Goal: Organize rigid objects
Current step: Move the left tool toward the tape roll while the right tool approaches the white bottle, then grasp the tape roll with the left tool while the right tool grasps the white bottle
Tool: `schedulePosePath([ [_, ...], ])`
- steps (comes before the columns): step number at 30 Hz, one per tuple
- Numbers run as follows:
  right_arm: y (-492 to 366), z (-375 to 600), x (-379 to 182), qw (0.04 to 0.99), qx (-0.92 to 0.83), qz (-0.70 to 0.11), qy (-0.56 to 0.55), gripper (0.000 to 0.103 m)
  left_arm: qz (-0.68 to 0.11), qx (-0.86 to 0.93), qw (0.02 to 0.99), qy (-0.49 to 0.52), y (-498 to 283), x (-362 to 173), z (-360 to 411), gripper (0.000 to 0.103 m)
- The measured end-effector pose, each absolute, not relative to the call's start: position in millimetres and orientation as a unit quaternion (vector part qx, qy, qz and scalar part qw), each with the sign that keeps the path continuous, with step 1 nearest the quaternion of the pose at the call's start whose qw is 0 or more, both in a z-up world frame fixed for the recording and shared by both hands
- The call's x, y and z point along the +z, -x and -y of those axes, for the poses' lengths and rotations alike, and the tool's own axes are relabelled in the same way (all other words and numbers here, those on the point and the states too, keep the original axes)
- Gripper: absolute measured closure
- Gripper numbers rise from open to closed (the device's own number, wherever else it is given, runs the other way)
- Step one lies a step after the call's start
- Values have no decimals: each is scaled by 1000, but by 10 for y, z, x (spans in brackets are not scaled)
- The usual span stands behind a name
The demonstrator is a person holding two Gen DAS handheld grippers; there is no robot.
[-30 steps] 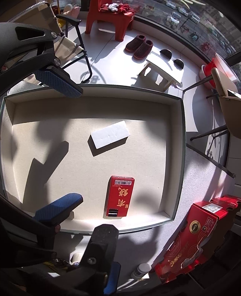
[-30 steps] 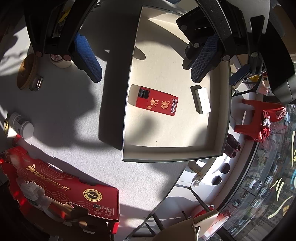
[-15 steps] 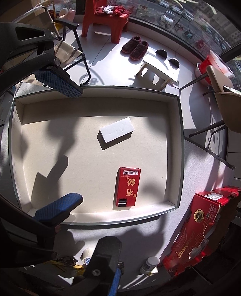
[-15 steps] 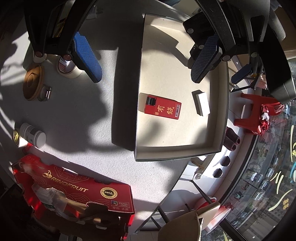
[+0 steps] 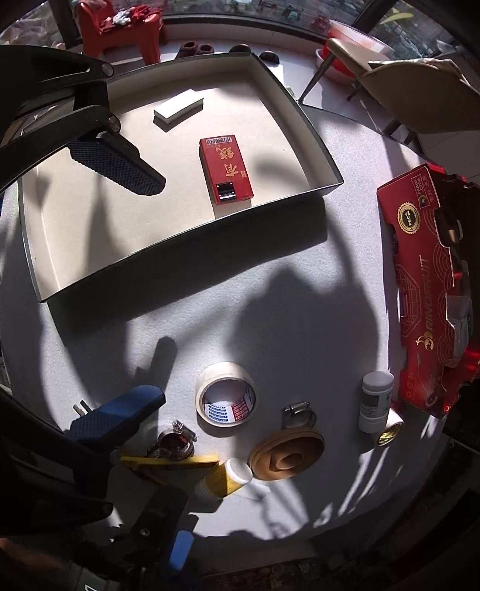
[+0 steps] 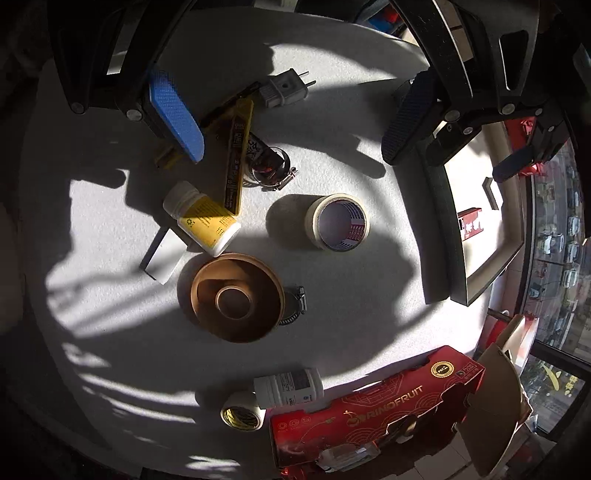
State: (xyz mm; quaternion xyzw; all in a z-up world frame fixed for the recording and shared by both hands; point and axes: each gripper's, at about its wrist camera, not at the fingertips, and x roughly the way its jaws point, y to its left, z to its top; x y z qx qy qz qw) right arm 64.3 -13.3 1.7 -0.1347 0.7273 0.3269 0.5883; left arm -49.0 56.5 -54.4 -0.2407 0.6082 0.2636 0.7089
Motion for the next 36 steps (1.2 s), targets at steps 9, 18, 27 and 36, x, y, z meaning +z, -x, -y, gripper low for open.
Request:
schedulePosePath([
  [9, -983, 914, -292, 571, 250, -776, 96, 5, -632, 248, 702, 213, -294, -894, -335, 0],
  [18, -1042, 1067, -490, 558, 235, -793, 70, 5, -661, 275, 675, 180, -415, -1251, -346, 0],
  [27, -1159, 738, -792, 534, 172, -827, -27, 5, -659, 275, 674, 189, -445, -1348, -328, 0],
  [36, -1206, 431, -1046, 536, 120, -835, -35, 5, -643, 270, 665, 267, -327, -1422, -421, 0],
])
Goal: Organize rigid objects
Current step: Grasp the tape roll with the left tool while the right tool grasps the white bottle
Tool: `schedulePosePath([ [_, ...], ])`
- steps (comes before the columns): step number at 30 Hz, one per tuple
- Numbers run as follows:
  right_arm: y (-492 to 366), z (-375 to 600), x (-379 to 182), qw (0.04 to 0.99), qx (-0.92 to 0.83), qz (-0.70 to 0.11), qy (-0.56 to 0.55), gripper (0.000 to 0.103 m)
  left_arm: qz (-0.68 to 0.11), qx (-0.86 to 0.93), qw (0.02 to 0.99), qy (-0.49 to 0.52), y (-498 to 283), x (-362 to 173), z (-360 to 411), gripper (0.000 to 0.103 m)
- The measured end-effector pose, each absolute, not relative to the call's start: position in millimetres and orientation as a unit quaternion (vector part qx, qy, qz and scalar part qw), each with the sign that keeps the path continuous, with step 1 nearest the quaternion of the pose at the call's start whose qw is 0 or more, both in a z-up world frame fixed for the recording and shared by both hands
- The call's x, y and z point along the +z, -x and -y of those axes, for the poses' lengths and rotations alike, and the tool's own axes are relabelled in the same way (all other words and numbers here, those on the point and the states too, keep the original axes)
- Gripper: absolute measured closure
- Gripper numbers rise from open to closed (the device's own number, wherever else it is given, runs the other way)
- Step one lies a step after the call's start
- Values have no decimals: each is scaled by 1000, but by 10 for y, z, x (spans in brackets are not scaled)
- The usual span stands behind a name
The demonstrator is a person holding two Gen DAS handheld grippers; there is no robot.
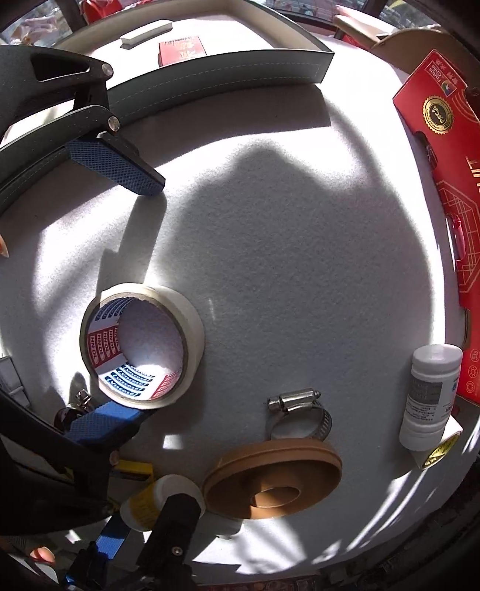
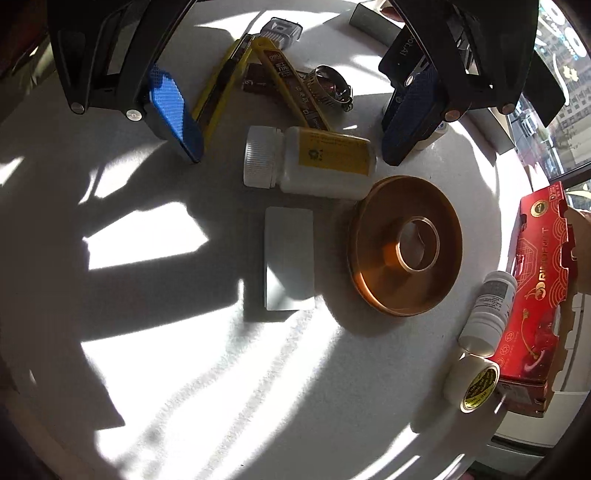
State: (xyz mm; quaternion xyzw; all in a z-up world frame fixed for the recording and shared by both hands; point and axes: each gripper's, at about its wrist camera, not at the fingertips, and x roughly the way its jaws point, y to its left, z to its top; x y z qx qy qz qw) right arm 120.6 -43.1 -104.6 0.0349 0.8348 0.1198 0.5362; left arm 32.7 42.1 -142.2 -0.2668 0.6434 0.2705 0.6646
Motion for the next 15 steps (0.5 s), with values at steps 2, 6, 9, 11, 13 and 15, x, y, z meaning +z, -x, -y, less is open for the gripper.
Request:
schedulePosePath([
  [2, -1215, 415, -1072, 536, 115, -836, -36, 5, -642, 271, 666, 267, -302, -1419, -435, 0],
  [6, -1188, 402, -1091, 535, 101, -838, -27, 5, -642, 271, 665, 267, -236, -1418, -453, 0],
  [9, -1133, 389, -1079, 542, 92, -835, -4, 12, -649, 273, 656, 272, -222, -1449, -500, 0],
  [11, -1127, 400, -1051, 544, 89, -834, 9, 27, -651, 273, 656, 267, -273, -1445, -514, 1],
  [13, -1136, 421, -1024, 544, 102, -833, 16, 39, -648, 261, 669, 254, -366, -1402, -471, 13],
  [15, -1141, 487, -1024, 537, 118, -835, 15, 39, -648, 246, 681, 236, -422, -1338, -398, 26],
])
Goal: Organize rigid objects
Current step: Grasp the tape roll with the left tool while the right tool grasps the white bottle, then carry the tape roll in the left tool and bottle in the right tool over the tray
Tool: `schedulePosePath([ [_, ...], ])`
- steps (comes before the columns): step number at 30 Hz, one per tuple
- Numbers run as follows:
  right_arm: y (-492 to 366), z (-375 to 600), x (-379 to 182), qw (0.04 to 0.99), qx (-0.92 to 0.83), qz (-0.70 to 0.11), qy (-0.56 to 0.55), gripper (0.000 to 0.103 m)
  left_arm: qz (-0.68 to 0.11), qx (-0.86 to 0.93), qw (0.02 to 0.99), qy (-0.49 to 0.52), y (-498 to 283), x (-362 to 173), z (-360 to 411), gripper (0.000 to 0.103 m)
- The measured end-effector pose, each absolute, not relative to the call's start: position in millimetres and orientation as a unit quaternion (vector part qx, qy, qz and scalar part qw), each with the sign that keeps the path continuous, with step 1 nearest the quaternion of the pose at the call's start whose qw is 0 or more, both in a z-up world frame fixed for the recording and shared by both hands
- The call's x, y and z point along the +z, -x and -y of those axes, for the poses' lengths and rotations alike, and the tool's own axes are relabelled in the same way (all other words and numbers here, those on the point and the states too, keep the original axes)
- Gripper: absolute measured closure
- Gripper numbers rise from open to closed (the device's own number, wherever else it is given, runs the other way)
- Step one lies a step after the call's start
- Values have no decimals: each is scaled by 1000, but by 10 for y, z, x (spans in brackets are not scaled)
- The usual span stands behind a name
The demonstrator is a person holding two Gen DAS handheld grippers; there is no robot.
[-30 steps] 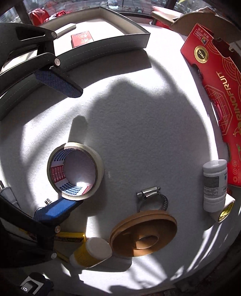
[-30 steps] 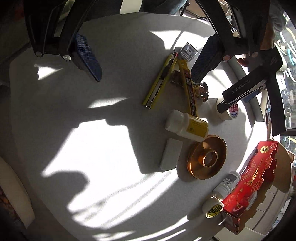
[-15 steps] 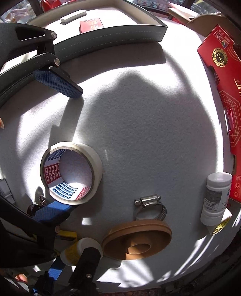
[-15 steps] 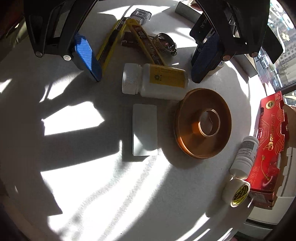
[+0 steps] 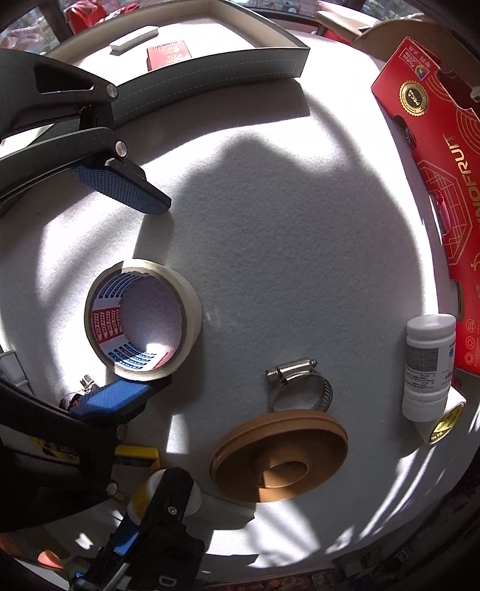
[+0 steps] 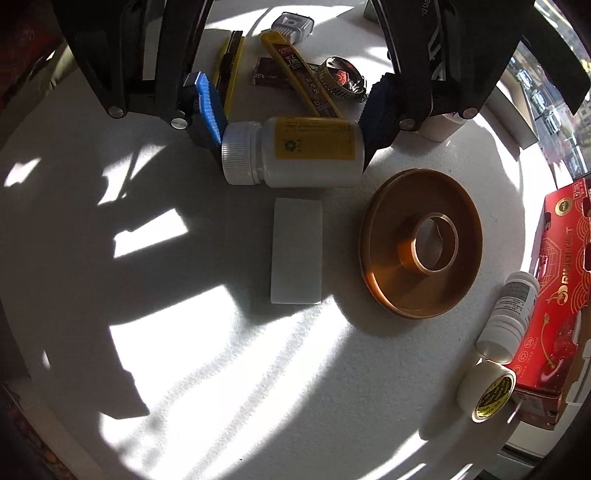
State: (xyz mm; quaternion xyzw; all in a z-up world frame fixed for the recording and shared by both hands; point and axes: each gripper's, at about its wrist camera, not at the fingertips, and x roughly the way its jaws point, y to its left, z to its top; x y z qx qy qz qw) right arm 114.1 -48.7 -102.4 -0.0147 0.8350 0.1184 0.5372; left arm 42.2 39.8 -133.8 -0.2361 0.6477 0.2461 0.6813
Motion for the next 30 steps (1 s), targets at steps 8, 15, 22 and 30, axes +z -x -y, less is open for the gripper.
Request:
schedulePosePath([
  [8, -1161, 722, -830, 536, 155, -830, 14, 39, -661, 212, 678, 241, -407, -1276, -291, 47],
  [15, -1128, 858, -434, 535, 216, -814, 61, 39, -651, 176, 699, 239, -147, -1034, -41, 47],
  [22, -1100, 1160, -271, 525, 238, -814, 74, 39, -645, 98, 717, 244, 32, -703, 227, 47],
  [30, -1052, 1027, -240, 514, 246, -818, 80, 39, -648, 49, 738, 182, 319, -375, 392, 47],
])
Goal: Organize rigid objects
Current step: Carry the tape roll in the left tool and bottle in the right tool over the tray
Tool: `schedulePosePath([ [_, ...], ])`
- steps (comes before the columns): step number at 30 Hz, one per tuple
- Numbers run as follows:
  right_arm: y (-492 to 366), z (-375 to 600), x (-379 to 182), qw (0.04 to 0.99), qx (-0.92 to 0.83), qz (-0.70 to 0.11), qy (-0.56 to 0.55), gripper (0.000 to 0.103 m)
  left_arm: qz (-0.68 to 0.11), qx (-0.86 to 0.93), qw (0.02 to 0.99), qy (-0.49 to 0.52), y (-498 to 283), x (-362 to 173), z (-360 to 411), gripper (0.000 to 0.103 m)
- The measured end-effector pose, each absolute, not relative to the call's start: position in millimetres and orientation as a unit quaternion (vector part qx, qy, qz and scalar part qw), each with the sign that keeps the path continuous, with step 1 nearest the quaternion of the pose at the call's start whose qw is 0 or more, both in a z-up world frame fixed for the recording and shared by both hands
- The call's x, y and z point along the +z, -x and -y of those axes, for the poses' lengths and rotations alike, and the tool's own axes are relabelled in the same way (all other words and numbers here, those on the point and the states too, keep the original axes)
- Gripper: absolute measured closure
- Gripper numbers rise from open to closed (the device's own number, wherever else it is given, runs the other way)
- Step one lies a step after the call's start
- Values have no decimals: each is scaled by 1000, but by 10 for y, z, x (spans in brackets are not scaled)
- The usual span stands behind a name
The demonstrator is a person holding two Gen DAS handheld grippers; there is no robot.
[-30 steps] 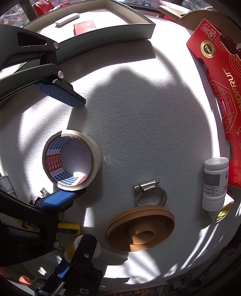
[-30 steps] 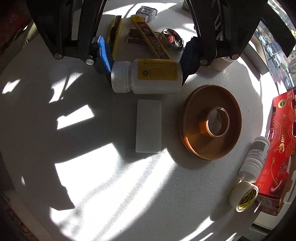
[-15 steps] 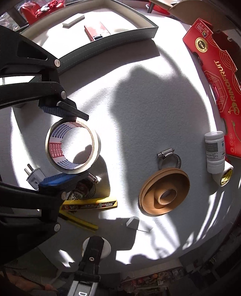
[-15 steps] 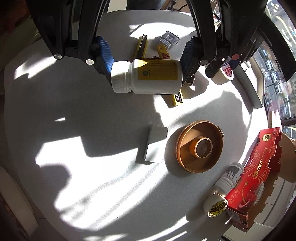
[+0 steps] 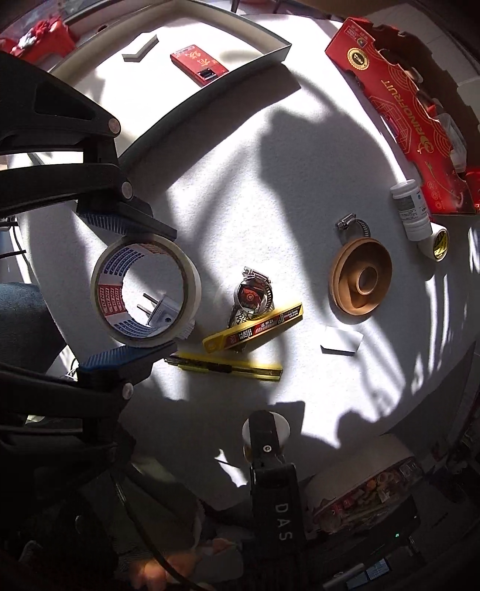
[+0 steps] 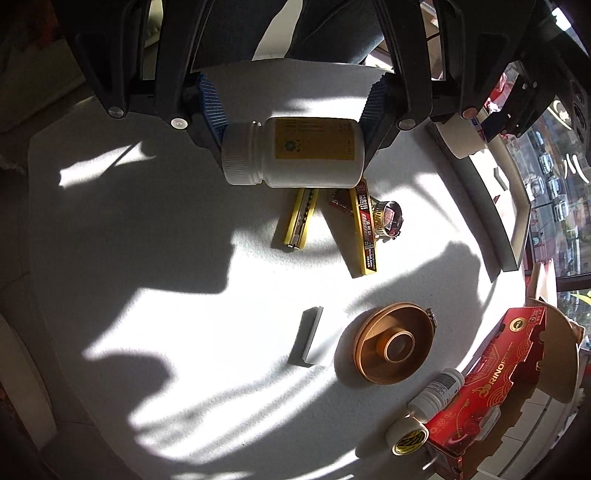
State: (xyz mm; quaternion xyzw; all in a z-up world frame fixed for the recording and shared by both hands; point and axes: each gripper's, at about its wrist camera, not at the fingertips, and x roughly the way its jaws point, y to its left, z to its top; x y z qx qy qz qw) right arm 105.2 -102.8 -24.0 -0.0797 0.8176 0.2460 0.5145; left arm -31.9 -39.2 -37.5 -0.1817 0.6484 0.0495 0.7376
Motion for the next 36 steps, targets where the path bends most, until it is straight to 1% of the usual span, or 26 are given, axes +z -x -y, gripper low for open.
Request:
schedulePosePath([
  [7, -1078, 812, -127, 522, 265, -806, 90, 39, -640, 49, 748, 167, 456, -290, 444, 47],
  [19, -920, 509, 8, 525, 292, -787, 142, 39, -598, 116, 767, 203, 688, -177, 97, 47],
  [28, -753, 381, 60, 516, 295, -783, 182, 39, -548, 205, 756, 294, 1107, -201, -393, 47],
  [36, -389, -110, 193, 504, 354, -751, 241, 39, -528, 267, 727, 349, 1651, -306, -683, 47],
])
